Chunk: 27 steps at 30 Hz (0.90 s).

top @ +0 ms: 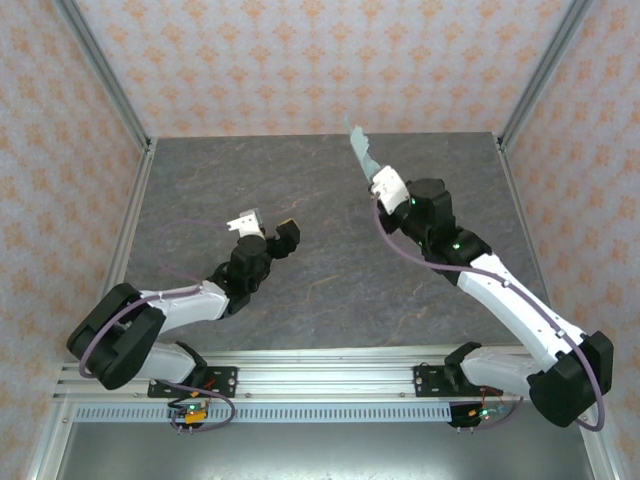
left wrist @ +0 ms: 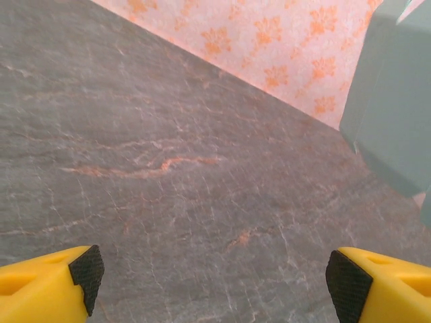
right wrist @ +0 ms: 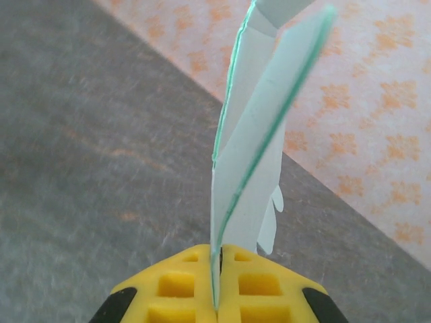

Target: Fold the paper box

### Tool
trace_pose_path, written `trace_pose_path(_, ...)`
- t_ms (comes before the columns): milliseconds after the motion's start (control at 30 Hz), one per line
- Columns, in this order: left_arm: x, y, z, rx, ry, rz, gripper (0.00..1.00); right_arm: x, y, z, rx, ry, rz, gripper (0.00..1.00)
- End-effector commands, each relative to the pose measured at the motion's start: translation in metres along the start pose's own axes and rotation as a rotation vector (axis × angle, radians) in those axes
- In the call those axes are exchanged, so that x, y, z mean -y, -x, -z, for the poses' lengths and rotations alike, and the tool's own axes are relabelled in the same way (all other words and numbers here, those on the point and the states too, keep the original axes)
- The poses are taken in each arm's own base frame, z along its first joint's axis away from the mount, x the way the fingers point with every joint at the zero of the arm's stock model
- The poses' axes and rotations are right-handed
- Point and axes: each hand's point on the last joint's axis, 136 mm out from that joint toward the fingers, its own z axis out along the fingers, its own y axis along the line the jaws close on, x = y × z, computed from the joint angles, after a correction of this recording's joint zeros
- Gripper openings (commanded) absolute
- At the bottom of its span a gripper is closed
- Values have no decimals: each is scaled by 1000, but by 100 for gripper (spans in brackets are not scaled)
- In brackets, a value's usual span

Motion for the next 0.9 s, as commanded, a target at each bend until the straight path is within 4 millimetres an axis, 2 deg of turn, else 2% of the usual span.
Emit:
trace_pose_path(0, -19, 8, 6, 37, 83, -35, 90, -60, -23, 15, 25, 296, 378, 0)
trace_pose_path(67, -15, 16, 15, 40, 68, -68, 90, -84, -37, 21, 42, 409, 480, 0)
trace_pose_path(133, -20, 28, 30, 51, 99, -101, 90, -99, -49, 24, 59, 480, 539, 0)
trace_pose_path(200, -39, 49, 53, 95, 205, -110, 90, -110, -55, 27, 98, 511, 566, 0)
trace_pose_path(300, -63, 64, 76, 105, 272, -86, 92, -116, -60, 27, 121, 518, 576, 0)
trace_pose_path(400, -55, 63, 82, 51, 185, -46, 93, -117, -67, 21, 96, 496, 621, 0)
trace_pose_path(467, -46, 62, 84, 5, 156, -27, 100, -117, -69, 19, 86, 480, 671, 0)
trace_pose_path(633, 8, 59, 80, -147, -51, -76, 100, -120, -58, 22, 158, 477, 705, 0)
trace_pose_path(700, 43, 54, 85, -239, -198, -100, 100, -122, -52, 25, 179, 489, 687, 0)
trace_pose_path(800, 95, 53, 107, -315, -444, -137, 100, -126, -51, 30, 173, 532, 666, 1)
trace_pose_path(867, 119, 51, 127, -312, -557, -234, 100, -129, -52, 33, 152, 583, 644, 0)
